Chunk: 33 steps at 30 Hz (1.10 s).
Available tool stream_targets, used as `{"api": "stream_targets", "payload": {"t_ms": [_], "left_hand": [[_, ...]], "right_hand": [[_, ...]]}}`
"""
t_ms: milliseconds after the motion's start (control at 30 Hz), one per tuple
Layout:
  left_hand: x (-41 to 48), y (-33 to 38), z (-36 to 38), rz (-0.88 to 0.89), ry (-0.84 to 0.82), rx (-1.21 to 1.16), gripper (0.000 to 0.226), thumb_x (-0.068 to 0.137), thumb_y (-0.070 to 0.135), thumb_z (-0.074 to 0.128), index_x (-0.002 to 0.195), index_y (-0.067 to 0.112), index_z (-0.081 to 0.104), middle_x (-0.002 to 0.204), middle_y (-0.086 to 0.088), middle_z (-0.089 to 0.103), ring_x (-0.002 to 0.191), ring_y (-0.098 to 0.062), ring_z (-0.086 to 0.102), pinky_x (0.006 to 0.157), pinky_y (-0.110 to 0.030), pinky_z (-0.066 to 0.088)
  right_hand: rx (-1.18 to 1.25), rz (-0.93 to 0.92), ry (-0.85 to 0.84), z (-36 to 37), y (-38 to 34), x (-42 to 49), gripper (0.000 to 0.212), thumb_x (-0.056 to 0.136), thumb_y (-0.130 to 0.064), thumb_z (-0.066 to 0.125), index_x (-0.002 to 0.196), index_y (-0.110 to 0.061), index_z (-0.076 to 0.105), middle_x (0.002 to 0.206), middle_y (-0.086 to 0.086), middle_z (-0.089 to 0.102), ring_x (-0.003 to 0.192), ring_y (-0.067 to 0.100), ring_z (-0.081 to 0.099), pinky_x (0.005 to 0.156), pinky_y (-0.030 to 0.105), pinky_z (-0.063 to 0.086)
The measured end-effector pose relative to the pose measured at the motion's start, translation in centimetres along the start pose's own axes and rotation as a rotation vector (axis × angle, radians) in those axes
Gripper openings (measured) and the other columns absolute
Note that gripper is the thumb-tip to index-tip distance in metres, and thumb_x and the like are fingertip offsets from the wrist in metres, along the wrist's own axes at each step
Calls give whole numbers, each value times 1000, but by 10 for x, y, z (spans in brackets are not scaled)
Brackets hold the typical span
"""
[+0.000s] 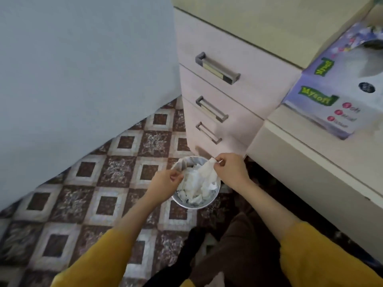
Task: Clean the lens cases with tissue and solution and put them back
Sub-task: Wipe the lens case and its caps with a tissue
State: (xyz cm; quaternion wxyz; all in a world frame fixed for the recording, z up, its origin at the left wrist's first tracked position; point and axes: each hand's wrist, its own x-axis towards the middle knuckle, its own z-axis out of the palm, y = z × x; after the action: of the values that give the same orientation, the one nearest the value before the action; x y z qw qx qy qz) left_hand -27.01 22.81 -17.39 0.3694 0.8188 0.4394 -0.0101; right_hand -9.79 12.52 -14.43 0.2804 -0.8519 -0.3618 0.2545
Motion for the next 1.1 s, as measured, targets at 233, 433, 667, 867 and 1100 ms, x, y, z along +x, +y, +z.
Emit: {"api": "stream_targets", "payload": {"t_ms": [233,433,667,867,1100], "left_hand": [[14,-21,4,-69,-64,-5,27,93,27,50,108,11,66,106,-6,68,92,-15,60,72,-19,40],[20,-33,8,-101,-106,-23,25,92,27,51,107,13,66,104,-4,68,91,-14,61,79,-24,47],[16,-20,9,-67,-120,-14,24,92,26,52,105,12,66,103,-3,68,89,-11,59,77,-21,44],[2,2,0,-3,-82,-27,24,92,26,52,105,12,66,102,-2,68,84,-7,56,76,-21,43],[-26,53,-15,156,8,73,24,91,28,54,106,15,67,104,0,68,91,-12,60,80,-25,46]], "right_hand": [[-92,165,-137,38,8,30,35,83,-31,62,101,-2,67,96,12,68,87,28,63,76,38,53],[-111,136,-289,43,12,31,58,86,-51,53,130,-14,50,131,8,54,120,23,49,97,31,39],[-47,108,-324,35,11,23,55,87,-45,57,130,-12,51,130,9,55,119,21,50,99,29,37],[24,36,-316,16,2,5,49,86,-43,59,126,-14,56,122,4,61,113,16,54,96,26,40],[150,-117,-176,-39,-19,-42,39,84,-37,63,118,-17,62,99,-5,68,85,1,58,82,17,44]]}}
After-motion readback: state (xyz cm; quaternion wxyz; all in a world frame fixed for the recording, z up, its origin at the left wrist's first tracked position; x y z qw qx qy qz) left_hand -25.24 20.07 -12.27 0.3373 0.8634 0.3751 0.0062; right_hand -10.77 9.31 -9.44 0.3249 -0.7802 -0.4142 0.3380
